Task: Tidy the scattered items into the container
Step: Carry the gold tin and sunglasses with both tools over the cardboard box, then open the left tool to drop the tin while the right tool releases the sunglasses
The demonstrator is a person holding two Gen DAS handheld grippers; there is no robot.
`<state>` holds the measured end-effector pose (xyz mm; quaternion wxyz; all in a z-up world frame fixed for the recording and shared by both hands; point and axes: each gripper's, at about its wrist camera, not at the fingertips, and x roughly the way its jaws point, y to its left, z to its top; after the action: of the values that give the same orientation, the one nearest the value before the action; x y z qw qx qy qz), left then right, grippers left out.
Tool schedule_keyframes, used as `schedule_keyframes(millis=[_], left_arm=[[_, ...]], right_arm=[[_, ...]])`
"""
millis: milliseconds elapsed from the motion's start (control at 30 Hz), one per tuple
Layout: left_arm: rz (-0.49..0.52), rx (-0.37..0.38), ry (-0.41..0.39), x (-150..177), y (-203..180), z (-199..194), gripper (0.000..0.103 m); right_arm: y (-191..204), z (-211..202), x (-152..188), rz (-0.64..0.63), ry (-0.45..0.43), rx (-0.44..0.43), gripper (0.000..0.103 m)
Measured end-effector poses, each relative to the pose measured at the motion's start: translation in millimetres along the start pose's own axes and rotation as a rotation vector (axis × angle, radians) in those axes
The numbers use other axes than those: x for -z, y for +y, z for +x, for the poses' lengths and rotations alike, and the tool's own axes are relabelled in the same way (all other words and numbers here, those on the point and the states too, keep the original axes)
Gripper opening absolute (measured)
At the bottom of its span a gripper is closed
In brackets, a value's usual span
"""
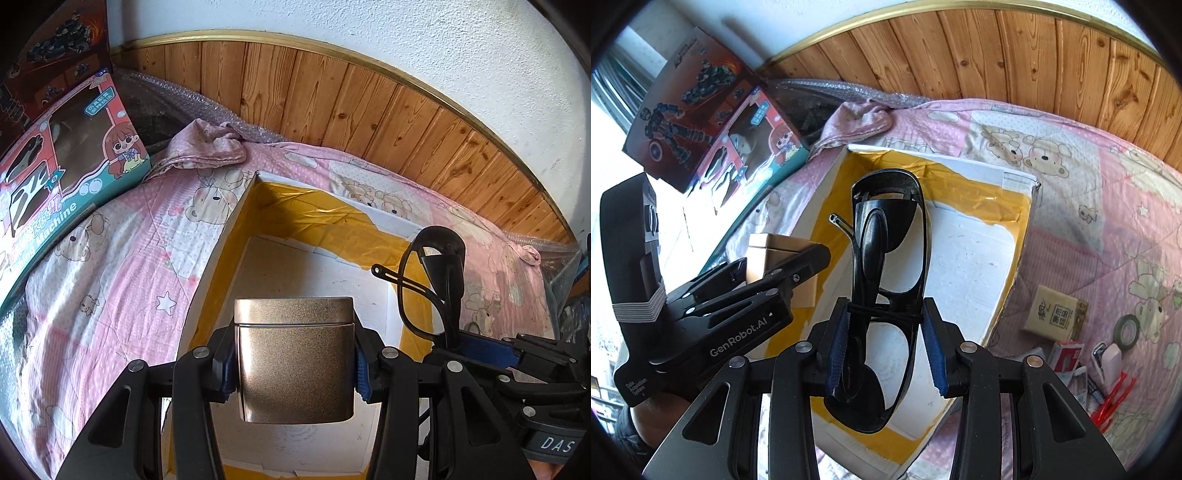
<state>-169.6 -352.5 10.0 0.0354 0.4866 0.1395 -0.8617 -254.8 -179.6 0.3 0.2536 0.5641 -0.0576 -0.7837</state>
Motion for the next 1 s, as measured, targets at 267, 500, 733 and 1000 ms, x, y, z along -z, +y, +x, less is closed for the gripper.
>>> schedule_keyframes(millis=[267, 500, 733, 1000], left_arm=[[0.034, -0.018, 0.041, -16, -7, 32, 0.049], [0.044, -0.023, 0.093, -25, -11, 61, 0.049], [0.054, -0.052, 0.138, -29, -10, 94, 0.049], [0.04, -0.071, 0.172, -37, -4, 118, 0.049]], right_arm=[[-9, 25, -17, -0.003, 0.028, 0.053, 0.04], [-19, 47, -26, -0.01, 0.063, 0.084, 0.04], [-30, 72, -33, 0.006, 0.108, 0.107, 0.04], [-32, 84, -46, -0.031, 0.133, 0.174, 0.04]])
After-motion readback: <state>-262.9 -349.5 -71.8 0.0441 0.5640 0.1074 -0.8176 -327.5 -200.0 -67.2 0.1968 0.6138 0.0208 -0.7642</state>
